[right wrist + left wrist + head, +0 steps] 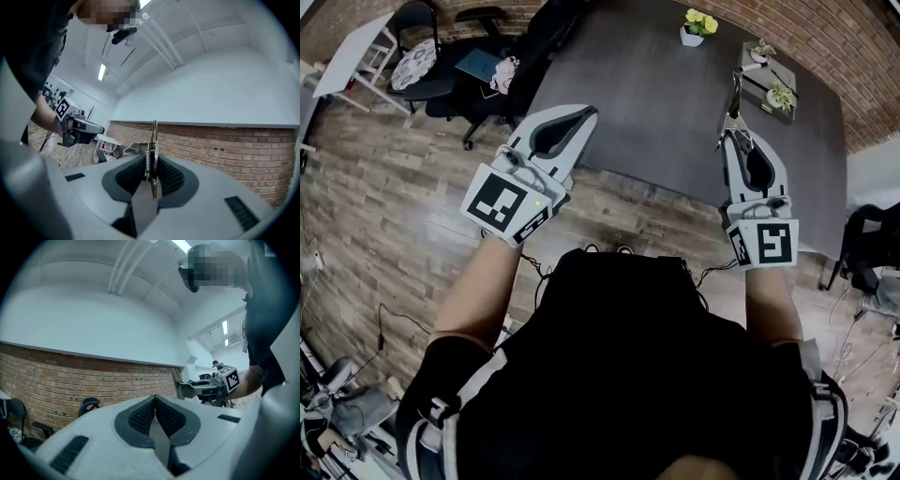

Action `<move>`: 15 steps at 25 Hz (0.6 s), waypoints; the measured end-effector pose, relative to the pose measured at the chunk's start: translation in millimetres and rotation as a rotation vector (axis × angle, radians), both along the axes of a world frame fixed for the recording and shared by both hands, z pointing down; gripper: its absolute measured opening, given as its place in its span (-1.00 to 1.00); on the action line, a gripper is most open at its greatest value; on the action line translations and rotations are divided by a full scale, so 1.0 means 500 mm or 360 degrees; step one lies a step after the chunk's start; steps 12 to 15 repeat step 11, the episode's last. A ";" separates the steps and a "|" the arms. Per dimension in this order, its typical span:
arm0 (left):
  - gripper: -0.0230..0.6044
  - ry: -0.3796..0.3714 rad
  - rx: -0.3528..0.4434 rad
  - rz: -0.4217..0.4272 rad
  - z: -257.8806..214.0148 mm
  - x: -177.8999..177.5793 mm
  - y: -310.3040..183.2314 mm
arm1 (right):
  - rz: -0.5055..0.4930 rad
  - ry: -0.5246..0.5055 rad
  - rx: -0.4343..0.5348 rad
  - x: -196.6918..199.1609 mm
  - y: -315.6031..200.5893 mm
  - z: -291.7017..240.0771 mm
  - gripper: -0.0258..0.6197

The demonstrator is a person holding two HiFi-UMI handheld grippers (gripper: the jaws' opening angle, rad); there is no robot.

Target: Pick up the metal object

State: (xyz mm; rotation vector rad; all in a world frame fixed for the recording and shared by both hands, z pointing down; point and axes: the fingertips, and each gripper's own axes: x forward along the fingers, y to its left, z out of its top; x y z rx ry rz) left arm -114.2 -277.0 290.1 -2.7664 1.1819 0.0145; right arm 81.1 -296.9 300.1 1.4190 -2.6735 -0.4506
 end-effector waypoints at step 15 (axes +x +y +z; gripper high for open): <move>-0.90 -0.0005 -0.0009 -0.0030 0.000 -0.020 0.019 | -0.0043 0.0005 -0.0012 -0.020 0.010 0.000 -0.67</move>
